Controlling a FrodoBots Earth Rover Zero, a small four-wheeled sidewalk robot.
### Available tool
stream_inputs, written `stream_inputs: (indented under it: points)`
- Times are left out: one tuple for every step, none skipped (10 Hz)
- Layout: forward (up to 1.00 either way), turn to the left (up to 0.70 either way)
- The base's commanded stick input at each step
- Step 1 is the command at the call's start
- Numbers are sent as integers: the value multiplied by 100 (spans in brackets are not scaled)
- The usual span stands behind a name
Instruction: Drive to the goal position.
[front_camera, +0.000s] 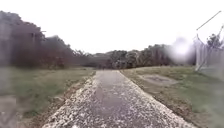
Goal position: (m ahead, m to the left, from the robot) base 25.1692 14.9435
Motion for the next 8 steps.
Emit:
stream_inputs:
  points:
    - [70,0]
    - [70,0]
    - [70,0]
    - [70,0]
    - [70,0]
    - [70,0]
    - [70,0]
    - [70,0]
